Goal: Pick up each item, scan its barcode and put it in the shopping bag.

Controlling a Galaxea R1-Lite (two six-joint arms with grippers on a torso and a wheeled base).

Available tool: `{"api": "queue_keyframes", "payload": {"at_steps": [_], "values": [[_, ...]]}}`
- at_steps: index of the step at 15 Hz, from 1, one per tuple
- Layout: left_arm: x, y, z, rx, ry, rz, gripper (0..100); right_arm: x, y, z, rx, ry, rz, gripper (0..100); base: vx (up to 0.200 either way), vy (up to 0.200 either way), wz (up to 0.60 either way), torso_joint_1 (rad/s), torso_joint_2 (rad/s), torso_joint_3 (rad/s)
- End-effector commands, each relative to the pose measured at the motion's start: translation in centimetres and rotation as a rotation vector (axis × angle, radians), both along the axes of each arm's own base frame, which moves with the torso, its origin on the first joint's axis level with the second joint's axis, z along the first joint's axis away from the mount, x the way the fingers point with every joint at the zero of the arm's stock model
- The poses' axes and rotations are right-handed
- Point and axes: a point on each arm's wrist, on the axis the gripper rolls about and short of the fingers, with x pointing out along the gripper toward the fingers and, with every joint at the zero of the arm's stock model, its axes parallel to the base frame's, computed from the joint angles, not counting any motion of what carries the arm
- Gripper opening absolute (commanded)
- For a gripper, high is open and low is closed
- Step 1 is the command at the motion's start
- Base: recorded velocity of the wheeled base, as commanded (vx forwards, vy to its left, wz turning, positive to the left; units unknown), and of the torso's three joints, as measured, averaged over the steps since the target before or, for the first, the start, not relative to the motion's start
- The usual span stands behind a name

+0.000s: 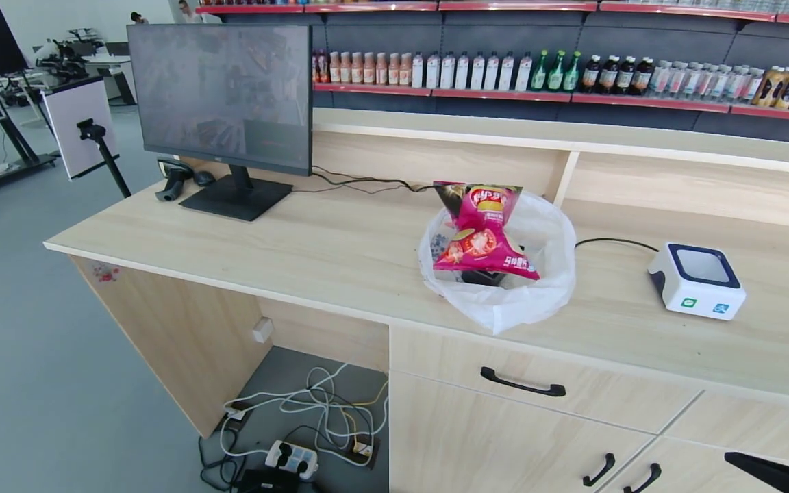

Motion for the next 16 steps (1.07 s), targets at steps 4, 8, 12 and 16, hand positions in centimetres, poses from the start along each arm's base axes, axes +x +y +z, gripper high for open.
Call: {"api": "queue_keyframes", "payload": {"at_steps": [4, 8, 12, 16], "values": [[0.0, 0.0, 0.0, 0.003, 0.000, 0.001, 100, -4.0, -2.2, -2.1, 0.032, 0.040, 0.048, 100, 0.000, 0.000, 0.00, 0.000, 0.00, 0.000], [0.0, 0.0, 0.0, 0.009, -0.001, -0.001, 100, -5.1, -2.9, -2.8, 0.075, 0.042, 0.005, 100, 0.000, 0.000, 0.00, 0.000, 0.00, 0.000], [0.0, 0.0, 0.0, 0.004, -0.002, 0.001, 100, -5.4, -3.1, -2.8, 0.051, -0.017, -0.360, 100, 0.000, 0.000, 0.00, 0.000, 0.00, 0.000], [0.0, 0.0, 0.1, -0.019, -0.007, 0.002, 100, -7.2, -3.2, -3.0, 0.115, -0.247, -0.435, 100, 0.000, 0.000, 0.00, 0.000, 0.00, 0.000]]}}
